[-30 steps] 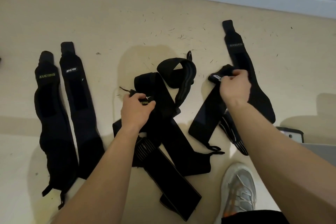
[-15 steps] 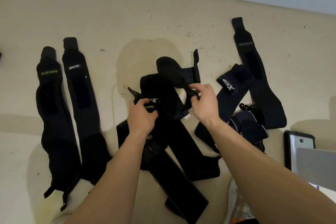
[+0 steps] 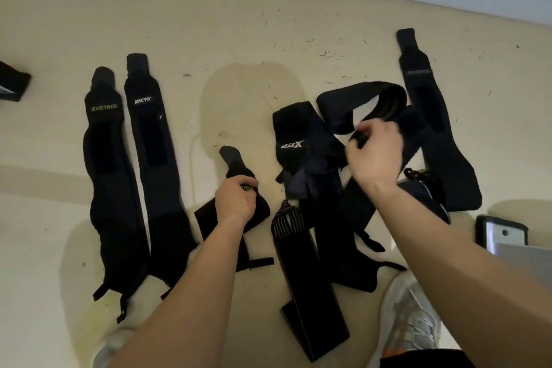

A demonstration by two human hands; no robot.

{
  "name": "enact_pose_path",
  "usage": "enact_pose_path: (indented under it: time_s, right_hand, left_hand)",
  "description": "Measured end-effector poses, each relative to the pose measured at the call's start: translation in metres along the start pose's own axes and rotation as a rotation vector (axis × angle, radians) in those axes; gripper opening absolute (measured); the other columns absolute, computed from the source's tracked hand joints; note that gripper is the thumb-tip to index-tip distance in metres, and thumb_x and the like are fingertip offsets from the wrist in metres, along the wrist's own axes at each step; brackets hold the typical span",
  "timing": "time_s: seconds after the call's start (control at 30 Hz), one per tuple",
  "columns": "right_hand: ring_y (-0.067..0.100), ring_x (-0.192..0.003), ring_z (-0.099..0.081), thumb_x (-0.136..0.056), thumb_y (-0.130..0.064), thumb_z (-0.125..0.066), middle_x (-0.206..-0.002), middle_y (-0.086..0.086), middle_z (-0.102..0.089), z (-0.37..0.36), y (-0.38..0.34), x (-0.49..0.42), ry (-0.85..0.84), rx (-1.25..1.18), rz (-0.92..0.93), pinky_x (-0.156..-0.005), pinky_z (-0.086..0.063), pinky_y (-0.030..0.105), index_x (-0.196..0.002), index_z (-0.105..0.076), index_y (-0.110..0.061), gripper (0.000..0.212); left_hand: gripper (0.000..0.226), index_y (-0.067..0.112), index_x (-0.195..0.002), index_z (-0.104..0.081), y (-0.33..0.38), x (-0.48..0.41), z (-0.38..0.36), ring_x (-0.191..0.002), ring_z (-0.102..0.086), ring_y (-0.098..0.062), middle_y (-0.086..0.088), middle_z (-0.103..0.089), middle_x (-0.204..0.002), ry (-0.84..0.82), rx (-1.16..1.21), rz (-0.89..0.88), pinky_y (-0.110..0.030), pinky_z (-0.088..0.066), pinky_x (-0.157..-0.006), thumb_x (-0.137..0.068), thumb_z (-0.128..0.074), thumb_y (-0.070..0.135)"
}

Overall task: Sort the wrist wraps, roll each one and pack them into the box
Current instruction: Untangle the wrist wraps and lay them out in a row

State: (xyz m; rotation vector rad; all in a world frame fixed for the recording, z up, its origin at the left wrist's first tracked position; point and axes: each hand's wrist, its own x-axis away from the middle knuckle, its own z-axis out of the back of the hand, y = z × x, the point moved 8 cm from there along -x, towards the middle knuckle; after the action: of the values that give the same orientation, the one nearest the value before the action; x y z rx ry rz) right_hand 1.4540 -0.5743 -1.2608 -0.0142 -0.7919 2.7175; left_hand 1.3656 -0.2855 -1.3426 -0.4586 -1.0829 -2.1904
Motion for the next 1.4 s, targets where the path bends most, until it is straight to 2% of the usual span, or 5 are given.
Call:
enact_pose_path:
  time_s: [0.13,0.5,0.77,1.03,1.4]
  right_hand:
    - [0.036,-0.132,-0.040,-0.090,-0.027,-0.066,-0.144,0.008,-0.045,-0.072,-0.018,0.034,-0.530,0.288,0.159,-0.104,-0.044,0.046,-0.147,-0.047,-0.025,0.060]
    - [0.026,-0.140,-0.025,-0.064,-0.041,-0.092,-0.151,0.003,-0.024,-0.083,0.016,0.051,-0.695,0.368,0.332,-0.106,-0.046,0.044,-0.151,-0.033,-0.030,0.106]
    - [0.025,-0.145,-0.025,-0.067,-0.039,-0.092,-0.155,0.002,-0.022,-0.080,0.026,0.055,-0.592,0.509,0.371,-0.101,-0.049,0.043,-0.146,-0.032,-0.026,0.100]
    - [0.039,-0.104,-0.050,-0.078,-0.014,-0.072,-0.118,0.018,-0.049,-0.050,0.015,0.079,-0.126,0.600,0.365,-0.083,-0.047,0.048,-0.111,-0.053,-0.009,0.038]
    - [0.040,-0.099,-0.057,-0.077,-0.044,-0.083,-0.117,0.014,-0.060,-0.077,0.045,0.095,-0.279,0.352,0.225,-0.081,-0.050,0.044,-0.118,-0.064,-0.008,0.057]
  left_hand:
    - [0.025,0.016,-0.120,-0.076,0.011,0.005,-0.011,-0.116,-0.064,-0.019,-0.002,-0.072,-0.126,-0.107,-0.066,-0.064,-0.032,-0.051,-0.102,-0.097,-0.068,0.015]
    - [0.023,0.019,-0.117,-0.074,0.035,0.037,-0.052,-0.107,-0.060,-0.031,-0.008,-0.054,-0.123,-0.158,-0.684,-0.411,-0.042,-0.054,-0.082,-0.097,-0.070,0.030]
    - [0.004,0.025,-0.085,-0.073,0.013,0.009,0.016,-0.080,-0.061,-0.001,0.014,-0.068,-0.083,-0.119,-0.033,-0.126,-0.015,-0.043,-0.067,-0.086,-0.077,0.023]
    - [0.020,0.005,-0.107,-0.071,0.003,0.007,0.020,-0.101,-0.060,-0.031,-0.010,-0.056,-0.122,-0.038,-0.698,-0.146,-0.038,-0.049,-0.074,-0.094,-0.070,0.020]
    - [0.043,0.019,-0.115,-0.071,0.044,0.055,-0.075,-0.114,-0.048,-0.027,-0.002,-0.052,-0.126,0.005,-0.743,-0.506,-0.038,-0.041,-0.092,-0.094,-0.064,0.056]
